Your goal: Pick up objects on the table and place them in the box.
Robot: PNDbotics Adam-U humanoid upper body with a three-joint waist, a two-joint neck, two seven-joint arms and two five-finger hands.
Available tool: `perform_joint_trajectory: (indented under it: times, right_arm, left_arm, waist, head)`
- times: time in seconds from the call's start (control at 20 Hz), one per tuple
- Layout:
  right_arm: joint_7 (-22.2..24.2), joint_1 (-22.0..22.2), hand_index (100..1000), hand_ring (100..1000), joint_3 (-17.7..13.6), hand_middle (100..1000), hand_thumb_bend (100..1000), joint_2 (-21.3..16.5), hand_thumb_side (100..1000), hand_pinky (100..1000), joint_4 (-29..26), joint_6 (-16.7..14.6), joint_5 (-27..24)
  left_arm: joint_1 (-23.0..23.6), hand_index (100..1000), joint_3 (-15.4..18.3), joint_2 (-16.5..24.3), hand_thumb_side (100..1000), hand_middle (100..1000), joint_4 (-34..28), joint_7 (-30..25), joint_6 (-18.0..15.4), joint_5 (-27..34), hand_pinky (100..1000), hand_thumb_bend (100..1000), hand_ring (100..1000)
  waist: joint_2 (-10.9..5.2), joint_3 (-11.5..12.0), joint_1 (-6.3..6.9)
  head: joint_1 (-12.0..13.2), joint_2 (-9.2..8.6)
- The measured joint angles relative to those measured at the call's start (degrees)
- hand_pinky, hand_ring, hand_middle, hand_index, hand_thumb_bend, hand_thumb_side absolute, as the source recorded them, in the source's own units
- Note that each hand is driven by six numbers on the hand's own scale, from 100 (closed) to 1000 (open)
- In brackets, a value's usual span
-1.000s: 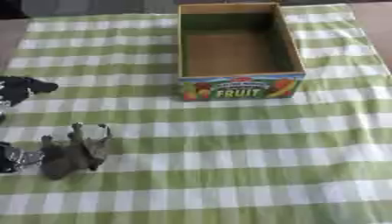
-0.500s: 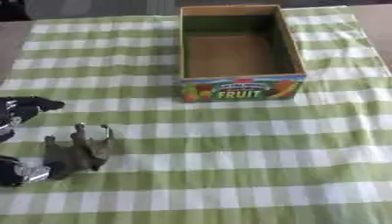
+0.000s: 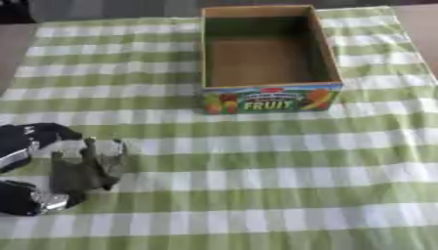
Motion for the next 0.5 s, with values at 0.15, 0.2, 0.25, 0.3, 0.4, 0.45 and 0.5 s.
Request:
perform_joint_trajectory:
  times: [0.15,0.2,0.25,0.3,0.4,0.45,0.5]
  right_arm:
    - [0.01,0.02,795,653,0.00,646,100,0.00,636,809,0.00,-0.01,-0.02]
    - [0.01,0.03,795,653,0.00,646,100,0.00,636,810,0.00,-0.01,-0.03]
    - [0.01,0.05,796,653,0.00,646,100,0.00,635,810,0.00,-0.01,-0.04]
    - [0.02,0.07,796,653,0.01,646,100,0.00,634,810,0.00,-0.01,-0.06]
    - [0.11,0.21,796,653,0.12,646,100,0.01,633,810,0.00,-0.06,-0.22]
    - [0.16,0.29,796,654,0.20,646,100,0.01,634,810,0.00,-0.08,-0.31]
    - [0.19,0.32,796,654,0.28,646,100,0.01,633,810,0.00,-0.10,-0.40]
  left_arm:
    - [0.02,877,-0.41,0.00,783,870,0.01,-0.51,1.60,-0.35,891,578,902]
    - [0.04,864,-0.56,0.00,791,867,0.02,-0.62,1.94,-0.50,892,577,903]
    - [0.04,854,-0.65,0.00,796,864,0.04,-0.71,2.20,-0.64,892,579,903]
    - [0.03,847,-0.83,0.00,799,861,0.08,-0.78,2.32,-0.87,893,579,905]
    - [-0.22,840,-1.06,0.01,798,856,0.32,-0.84,2.39,-1.65,894,581,905]
    - [-0.27,829,-1.23,0.02,794,846,0.44,-0.86,2.37,-2.20,895,584,904]
    - [-0.29,825,-1.30,0.03,795,844,0.52,-0.85,2.29,-2.84,895,584,903]
  waist:
    - [0.00,-0.05,0.11]
    - [0.00,-0.05,0.12]
    - [0.00,-0.04,0.13]
    - [0.00,0.00,0.16]
    - [0.00,0.06,0.29]
    - [0.00,0.07,0.35]
    - [0.00,0.07,0.39]
  head:
    - [0.04,-0.01]
    - [0.04,-0.01]
    - [0.04,-0.01]
    - [0.04,-0.01]
    - [0.05,-0.01]
    - [0.05,-0.02]
    - [0.07,-0.02]
